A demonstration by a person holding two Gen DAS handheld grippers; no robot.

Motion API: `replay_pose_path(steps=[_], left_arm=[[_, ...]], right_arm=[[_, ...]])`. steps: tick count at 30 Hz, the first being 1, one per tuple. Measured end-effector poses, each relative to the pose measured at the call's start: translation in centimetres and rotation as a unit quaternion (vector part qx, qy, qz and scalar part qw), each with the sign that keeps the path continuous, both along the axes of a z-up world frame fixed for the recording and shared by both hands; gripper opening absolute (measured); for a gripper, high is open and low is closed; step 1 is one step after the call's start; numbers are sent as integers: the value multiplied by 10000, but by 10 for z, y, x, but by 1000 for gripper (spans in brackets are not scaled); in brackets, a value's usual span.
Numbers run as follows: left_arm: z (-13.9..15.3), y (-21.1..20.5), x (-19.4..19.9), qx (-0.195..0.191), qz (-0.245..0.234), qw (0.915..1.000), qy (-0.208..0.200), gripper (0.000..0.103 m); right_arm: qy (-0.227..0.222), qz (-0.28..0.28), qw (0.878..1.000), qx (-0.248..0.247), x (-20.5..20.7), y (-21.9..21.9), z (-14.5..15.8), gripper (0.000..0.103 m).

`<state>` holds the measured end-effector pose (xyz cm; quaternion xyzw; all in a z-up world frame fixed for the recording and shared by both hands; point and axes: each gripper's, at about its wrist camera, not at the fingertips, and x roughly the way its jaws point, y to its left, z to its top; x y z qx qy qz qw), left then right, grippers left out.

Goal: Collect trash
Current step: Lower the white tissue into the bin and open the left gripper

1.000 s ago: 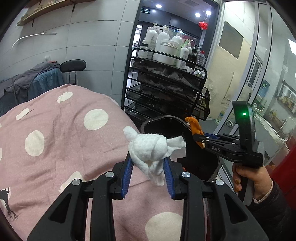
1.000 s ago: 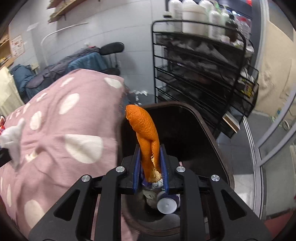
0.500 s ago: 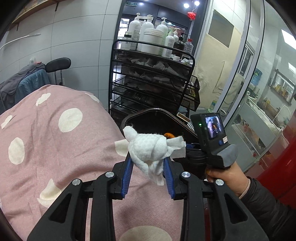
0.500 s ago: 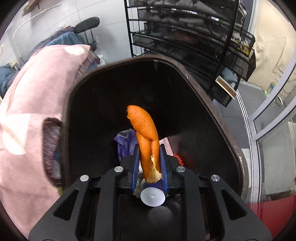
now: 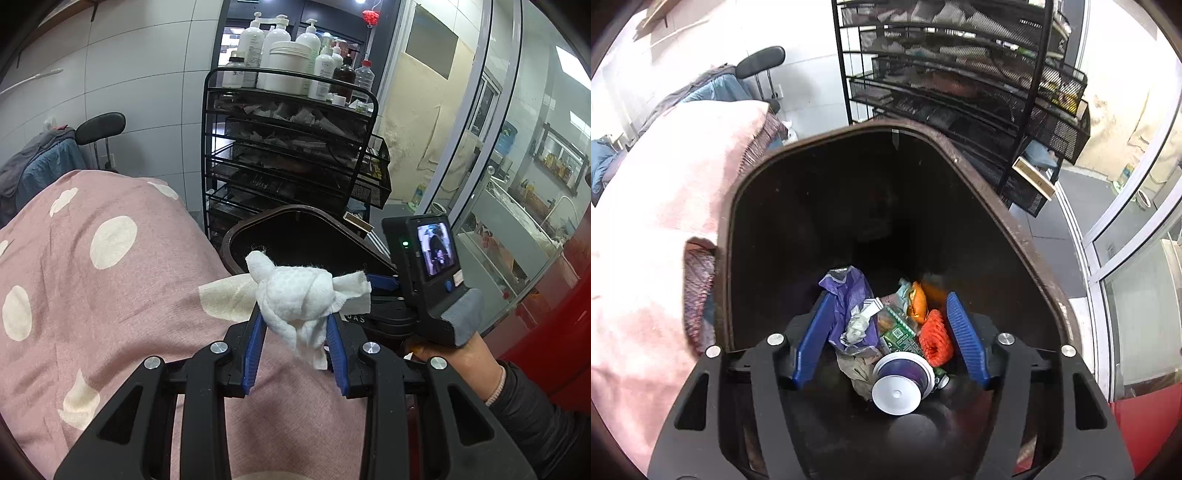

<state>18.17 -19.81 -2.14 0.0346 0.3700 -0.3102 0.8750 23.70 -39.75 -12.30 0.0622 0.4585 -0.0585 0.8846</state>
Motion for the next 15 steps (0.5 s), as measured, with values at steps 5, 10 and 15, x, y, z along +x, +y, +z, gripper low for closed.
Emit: replay_pose_path(steps=[5, 10, 15], left_arm=[[-2, -16, 7, 65, -152, 9999, 28, 32], [-8, -36, 21, 148, -311, 9993, 162, 32], [-18, -57, 37, 285, -401, 9983, 317, 32]], right_arm=[[-268, -42, 9996, -114, -20, 5, 16, 76], [-406, -94, 9990, -168, -38, 7, 26, 78], [-564, -223, 9980, -199, -59, 4, 37, 83]])
